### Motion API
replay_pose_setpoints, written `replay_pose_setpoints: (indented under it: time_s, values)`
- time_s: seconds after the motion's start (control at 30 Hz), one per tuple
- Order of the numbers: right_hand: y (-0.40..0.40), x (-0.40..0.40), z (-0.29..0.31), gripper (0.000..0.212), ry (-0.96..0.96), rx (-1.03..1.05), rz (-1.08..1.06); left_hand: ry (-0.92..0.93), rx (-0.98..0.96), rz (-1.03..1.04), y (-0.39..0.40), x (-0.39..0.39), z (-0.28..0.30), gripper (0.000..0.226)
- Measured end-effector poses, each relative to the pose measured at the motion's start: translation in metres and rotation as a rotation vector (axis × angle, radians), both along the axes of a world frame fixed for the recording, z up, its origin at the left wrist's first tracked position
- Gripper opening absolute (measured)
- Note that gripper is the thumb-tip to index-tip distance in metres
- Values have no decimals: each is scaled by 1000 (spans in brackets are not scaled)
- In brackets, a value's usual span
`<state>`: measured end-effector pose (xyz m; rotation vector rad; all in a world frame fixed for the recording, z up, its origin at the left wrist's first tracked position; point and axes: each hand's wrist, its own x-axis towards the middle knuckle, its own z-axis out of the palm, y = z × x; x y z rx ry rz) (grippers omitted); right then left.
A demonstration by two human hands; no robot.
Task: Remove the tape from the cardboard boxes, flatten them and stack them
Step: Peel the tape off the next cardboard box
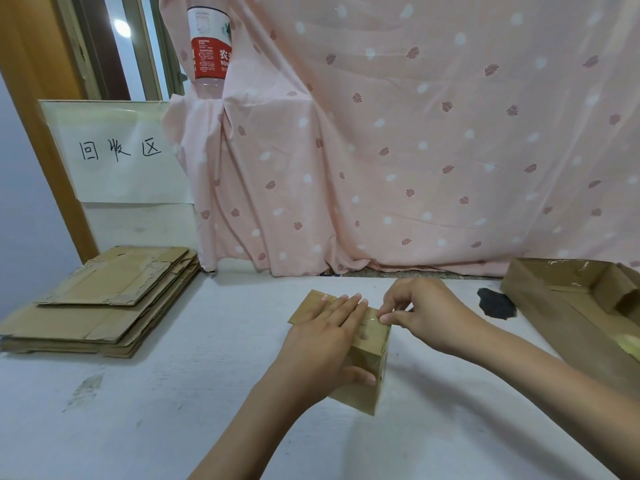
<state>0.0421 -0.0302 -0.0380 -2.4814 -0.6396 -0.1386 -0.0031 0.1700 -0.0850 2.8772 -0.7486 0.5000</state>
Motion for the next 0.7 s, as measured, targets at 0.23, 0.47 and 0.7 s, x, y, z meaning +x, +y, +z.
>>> replay_pose_setpoints:
  time_s: [0.23,0.47,0.7]
  values:
    - [-5,-7,-9,20,186,243,86,20,-19,4,3,3,1,106]
    - [-13,-12,-15,12,228,334,193,20,-31,-8,4,4,3,106]
    - [-10,-12,-10,36,104,285,132,19,-17,1,3,5,2,106]
